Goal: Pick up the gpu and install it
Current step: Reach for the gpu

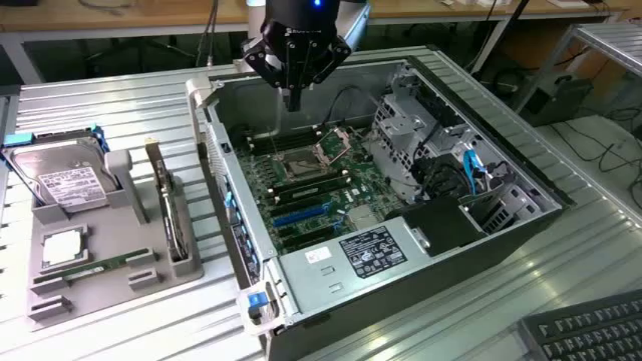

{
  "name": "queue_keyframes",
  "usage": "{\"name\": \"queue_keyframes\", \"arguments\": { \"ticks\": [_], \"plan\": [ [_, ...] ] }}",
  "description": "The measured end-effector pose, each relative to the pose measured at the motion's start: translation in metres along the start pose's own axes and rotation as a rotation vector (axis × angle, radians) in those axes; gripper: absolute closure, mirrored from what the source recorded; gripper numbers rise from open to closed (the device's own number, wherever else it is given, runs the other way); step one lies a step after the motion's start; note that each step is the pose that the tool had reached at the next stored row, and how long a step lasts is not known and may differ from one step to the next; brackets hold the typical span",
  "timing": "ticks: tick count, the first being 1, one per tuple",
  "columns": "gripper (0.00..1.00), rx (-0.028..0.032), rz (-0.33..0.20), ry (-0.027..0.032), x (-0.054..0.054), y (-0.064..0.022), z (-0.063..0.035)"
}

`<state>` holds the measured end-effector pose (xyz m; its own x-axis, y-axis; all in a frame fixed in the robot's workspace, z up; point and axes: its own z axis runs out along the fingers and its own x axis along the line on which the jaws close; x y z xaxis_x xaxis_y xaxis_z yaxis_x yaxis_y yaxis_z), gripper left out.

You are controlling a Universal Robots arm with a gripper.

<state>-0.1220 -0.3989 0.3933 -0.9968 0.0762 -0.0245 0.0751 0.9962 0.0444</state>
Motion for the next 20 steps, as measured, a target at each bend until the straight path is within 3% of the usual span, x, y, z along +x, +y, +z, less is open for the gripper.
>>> {"name": "queue_keyframes", "arguments": {
  "ticks": [7, 20],
  "plan": [
    [0.89, 0.0002, 0.000, 0.0001, 0.003, -0.0010, -0.0001],
    [0.89, 0.0000, 0.000, 0.0001, 0.063, -0.0144, 0.0001]
  ]
}}
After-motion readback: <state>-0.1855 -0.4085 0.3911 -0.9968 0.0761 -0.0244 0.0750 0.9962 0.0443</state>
